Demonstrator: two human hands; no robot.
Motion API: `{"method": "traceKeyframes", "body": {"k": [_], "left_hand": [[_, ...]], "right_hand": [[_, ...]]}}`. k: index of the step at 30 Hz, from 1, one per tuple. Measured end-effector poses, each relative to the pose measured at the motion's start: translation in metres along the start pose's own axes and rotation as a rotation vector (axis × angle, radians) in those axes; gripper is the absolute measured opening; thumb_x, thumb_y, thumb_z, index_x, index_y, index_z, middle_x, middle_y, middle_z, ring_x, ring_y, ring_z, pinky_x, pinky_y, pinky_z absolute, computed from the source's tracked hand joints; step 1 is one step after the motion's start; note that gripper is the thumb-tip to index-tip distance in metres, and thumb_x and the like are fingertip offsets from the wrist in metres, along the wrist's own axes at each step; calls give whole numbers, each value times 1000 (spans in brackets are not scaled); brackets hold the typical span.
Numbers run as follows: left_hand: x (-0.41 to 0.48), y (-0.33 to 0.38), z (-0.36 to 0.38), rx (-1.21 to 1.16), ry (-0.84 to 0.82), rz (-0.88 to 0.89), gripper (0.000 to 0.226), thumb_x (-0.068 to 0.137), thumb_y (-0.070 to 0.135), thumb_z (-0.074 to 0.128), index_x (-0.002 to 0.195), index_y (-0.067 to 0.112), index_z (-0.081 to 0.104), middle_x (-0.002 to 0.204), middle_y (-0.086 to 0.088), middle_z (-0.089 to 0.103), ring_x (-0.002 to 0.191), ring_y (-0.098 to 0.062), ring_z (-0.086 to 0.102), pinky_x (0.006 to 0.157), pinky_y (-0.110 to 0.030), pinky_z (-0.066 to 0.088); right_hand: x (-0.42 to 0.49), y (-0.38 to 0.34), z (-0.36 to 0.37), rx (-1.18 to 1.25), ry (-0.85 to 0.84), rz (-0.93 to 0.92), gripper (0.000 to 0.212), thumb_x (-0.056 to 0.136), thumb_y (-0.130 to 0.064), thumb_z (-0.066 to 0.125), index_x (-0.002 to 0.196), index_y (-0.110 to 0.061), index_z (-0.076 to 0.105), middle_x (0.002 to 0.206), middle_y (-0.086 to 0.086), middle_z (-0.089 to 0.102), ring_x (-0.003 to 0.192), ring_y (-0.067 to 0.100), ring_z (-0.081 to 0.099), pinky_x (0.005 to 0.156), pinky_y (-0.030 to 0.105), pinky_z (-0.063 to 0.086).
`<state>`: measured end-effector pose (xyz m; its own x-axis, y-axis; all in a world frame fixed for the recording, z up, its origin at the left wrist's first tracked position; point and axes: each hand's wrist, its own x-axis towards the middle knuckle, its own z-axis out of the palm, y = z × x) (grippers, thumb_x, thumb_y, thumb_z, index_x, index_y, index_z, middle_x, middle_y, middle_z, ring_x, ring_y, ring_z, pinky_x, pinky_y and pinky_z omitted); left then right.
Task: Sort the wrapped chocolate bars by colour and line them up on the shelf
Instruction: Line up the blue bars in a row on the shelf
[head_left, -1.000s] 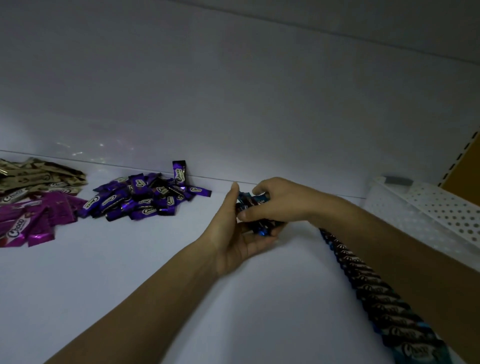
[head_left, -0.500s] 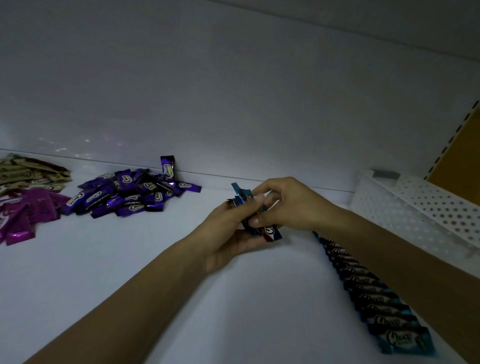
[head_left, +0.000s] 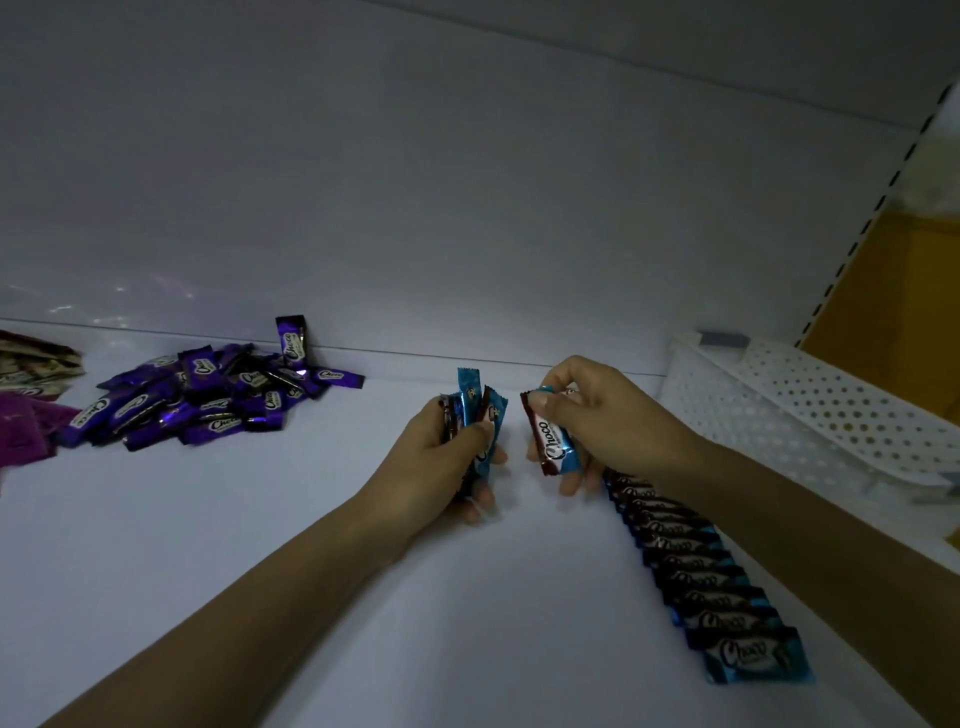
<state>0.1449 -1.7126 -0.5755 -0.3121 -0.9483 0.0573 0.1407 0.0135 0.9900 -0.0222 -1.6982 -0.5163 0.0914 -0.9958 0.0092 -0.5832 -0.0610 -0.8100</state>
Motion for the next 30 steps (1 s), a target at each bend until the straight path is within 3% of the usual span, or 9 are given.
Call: {"method": "traceKeyframes", "body": {"k": [5,9,13,15,18,23,26,28,30], "left_hand": [[-3,-1,3,133,-39,32,12,100,22,47,105,32,50,76,6,71,48,-12,60,44,-24,50],[-9,-4,6,329,-25,138,11,98,27,49,107,34,50,81,11,70,52,-8,59,48,-23,50],[-21,-6,13,544,-94,288,11,96,26,52,106,23,53,86,5,72,53,-12,61,51,-25,51],[-25,-4,15,577,-139,319,12,96,22,53,107,19,53,89,13,72,54,-11,61,51,-19,49],[-30,-4,17,632,-189,347,13,96,19,54,108,18,53,92,20,70,56,-11,61,51,-14,46],[-39,-4,29,687,-206,442,7,95,18,54,100,22,53,87,23,69,52,-8,60,50,-10,41],[-46,-4,41,721,-280,502,10,94,27,54,101,22,52,88,22,70,56,-3,60,51,-13,43],[-48,-5,46,738,-311,512,17,92,38,52,100,24,52,85,18,71,55,-5,59,49,-22,45],[-47,-7,46,745,-315,511,10,92,33,53,98,26,52,83,16,71,53,-6,58,47,-21,43]], "right_hand": [[-20,7,-20,-52,48,-121,13,87,-25,66,84,-12,67,78,2,71,70,10,62,69,24,50],[-42,11,-33,133,81,-151,15,79,-25,68,80,-11,65,67,3,69,58,11,64,55,18,52],[-64,21,-38,299,10,-73,19,76,-16,68,89,-5,60,84,14,72,74,25,72,58,21,56],[-72,28,-39,268,11,-50,10,85,-7,62,95,-9,63,88,12,73,76,27,72,59,22,56],[-86,36,-42,227,58,-26,12,88,-3,59,87,-11,67,85,8,73,75,25,72,61,24,58],[-122,52,-58,76,189,-129,9,66,-21,76,71,-20,69,75,6,72,74,20,70,66,26,58],[-149,64,-63,154,178,-132,14,57,-23,73,71,-23,71,74,-3,74,74,9,71,62,17,54],[-164,74,-60,82,162,-111,17,60,-22,71,78,-22,74,76,-11,74,73,2,69,62,11,51],[-173,82,-53,5,145,-98,16,63,-26,71,79,-25,75,76,-17,73,71,-2,66,63,10,49]]}}
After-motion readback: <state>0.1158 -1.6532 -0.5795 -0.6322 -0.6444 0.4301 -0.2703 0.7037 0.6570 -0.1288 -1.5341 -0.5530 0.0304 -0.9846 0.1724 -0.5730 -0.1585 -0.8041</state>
